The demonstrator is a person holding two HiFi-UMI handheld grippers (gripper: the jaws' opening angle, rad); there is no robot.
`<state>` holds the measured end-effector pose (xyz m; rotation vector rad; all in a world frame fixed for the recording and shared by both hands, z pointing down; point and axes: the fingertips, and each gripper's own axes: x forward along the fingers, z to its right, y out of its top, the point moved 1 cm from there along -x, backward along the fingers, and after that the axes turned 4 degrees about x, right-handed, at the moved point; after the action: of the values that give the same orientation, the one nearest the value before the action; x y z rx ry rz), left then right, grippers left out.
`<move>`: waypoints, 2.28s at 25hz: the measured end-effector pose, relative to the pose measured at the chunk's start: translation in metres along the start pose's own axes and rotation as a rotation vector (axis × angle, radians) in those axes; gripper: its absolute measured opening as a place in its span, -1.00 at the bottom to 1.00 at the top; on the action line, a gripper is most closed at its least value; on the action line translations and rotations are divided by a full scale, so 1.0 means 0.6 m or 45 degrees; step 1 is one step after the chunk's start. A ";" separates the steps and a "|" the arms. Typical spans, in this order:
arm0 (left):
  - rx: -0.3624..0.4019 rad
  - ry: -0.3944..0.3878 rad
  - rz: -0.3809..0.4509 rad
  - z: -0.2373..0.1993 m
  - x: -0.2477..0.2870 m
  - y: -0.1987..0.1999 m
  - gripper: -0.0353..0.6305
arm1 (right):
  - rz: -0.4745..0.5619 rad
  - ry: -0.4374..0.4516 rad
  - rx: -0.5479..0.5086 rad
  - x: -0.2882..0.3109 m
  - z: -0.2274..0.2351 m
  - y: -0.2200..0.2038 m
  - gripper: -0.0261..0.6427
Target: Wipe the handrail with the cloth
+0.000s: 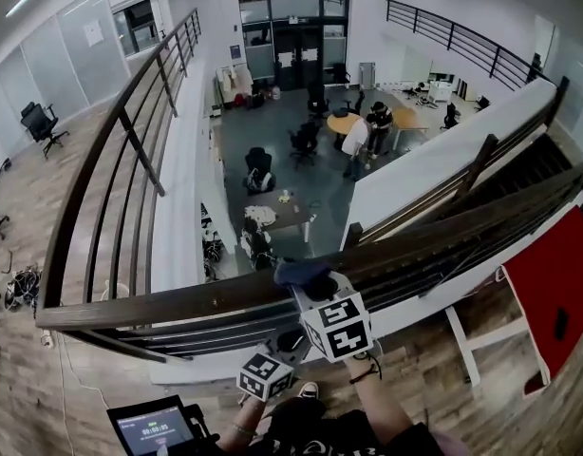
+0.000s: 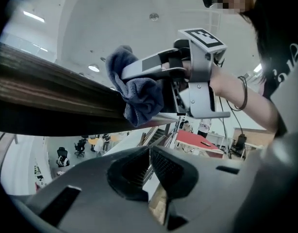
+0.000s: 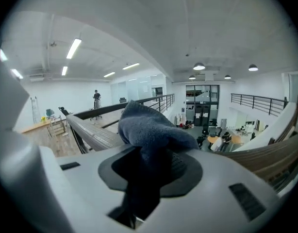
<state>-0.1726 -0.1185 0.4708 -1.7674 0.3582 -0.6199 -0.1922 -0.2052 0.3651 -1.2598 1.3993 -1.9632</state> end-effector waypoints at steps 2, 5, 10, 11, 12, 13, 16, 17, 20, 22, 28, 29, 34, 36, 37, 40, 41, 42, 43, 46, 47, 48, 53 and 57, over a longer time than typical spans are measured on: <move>0.000 -0.004 0.006 -0.010 0.007 -0.004 -0.89 | -0.028 -0.017 -0.060 0.011 0.005 -0.006 -0.61; -0.034 -0.041 -0.031 0.007 0.025 -0.007 -0.89 | -0.033 -0.023 -0.036 0.002 0.034 -0.018 -0.61; -0.024 -0.098 -0.068 0.041 0.078 -0.011 -0.89 | -0.011 -0.088 0.048 -0.033 0.130 -0.035 -0.61; -0.019 -0.108 -0.075 0.049 0.090 -0.010 -0.89 | -0.009 -0.103 0.059 -0.042 0.153 -0.036 -0.61; -0.014 -0.117 -0.081 0.057 0.103 -0.010 -0.89 | -0.008 -0.118 0.068 -0.052 0.177 -0.037 -0.61; -0.010 -0.122 -0.085 0.064 0.117 -0.009 -0.89 | -0.007 -0.133 0.074 -0.062 0.202 -0.039 -0.61; -0.011 -0.117 -0.073 0.089 0.168 0.001 -0.89 | -0.003 -0.182 0.090 -0.096 0.285 -0.048 -0.61; -0.015 -0.118 -0.066 0.099 0.187 0.005 -0.89 | -0.001 -0.198 0.099 -0.107 0.315 -0.052 -0.61; -0.021 -0.129 -0.050 0.136 0.248 0.016 -0.89 | 0.002 -0.239 0.131 -0.143 0.410 -0.062 -0.61; -0.028 -0.133 -0.046 0.160 0.287 0.020 -0.89 | 0.003 -0.251 0.161 -0.166 0.471 -0.069 -0.61; -0.038 -0.130 -0.053 0.223 0.394 0.022 -0.89 | 0.017 -0.302 0.225 -0.238 0.652 -0.097 -0.61; -0.039 -0.124 -0.055 0.235 0.422 0.017 -0.89 | 0.024 -0.309 0.241 -0.253 0.694 -0.108 -0.61; -0.036 -0.092 -0.052 0.258 0.494 0.023 -0.89 | 0.058 -0.354 0.319 -0.305 0.840 -0.129 -0.61; -0.030 -0.080 -0.047 0.263 0.513 0.032 -0.89 | 0.069 -0.377 0.346 -0.323 0.891 -0.128 -0.61; -0.026 -0.074 -0.045 0.264 0.520 0.034 -0.89 | 0.075 -0.388 0.360 -0.330 0.913 -0.128 -0.61; -0.011 -0.068 -0.048 0.261 0.521 0.033 -0.89 | 0.093 -0.418 0.400 -0.346 0.958 -0.131 -0.61; -0.005 -0.070 -0.052 0.261 0.520 0.033 -0.89 | 0.098 -0.430 0.412 -0.351 0.972 -0.131 -0.61; 0.001 -0.070 -0.052 0.260 0.521 0.033 -0.89 | 0.103 -0.442 0.422 -0.357 0.986 -0.130 -0.61; 0.007 -0.069 -0.049 0.260 0.523 0.034 -0.89 | 0.106 -0.453 0.431 -0.364 1.001 -0.128 -0.61; 0.018 -0.062 -0.039 0.260 0.528 0.036 -0.89 | 0.102 -0.490 0.455 -0.382 1.044 -0.128 -0.61; 0.020 -0.062 -0.041 0.260 0.529 0.036 -0.89 | 0.103 -0.507 0.460 -0.386 1.058 -0.128 -0.61; 0.021 -0.063 -0.044 0.260 0.529 0.035 -0.89 | 0.105 -0.526 0.465 -0.390 1.070 -0.127 -0.61; 0.007 -0.050 -0.044 0.254 0.522 0.022 -0.89 | 0.102 -0.572 0.461 -0.393 1.088 -0.128 -0.61; -0.013 -0.048 -0.065 0.259 0.510 0.018 -0.89 | 0.146 -0.557 0.487 -0.388 1.049 -0.141 -0.61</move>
<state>0.1664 -0.1630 0.4995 -1.8004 0.2913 -0.6210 0.4731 -0.3233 0.3941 -1.2892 0.8189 -1.6454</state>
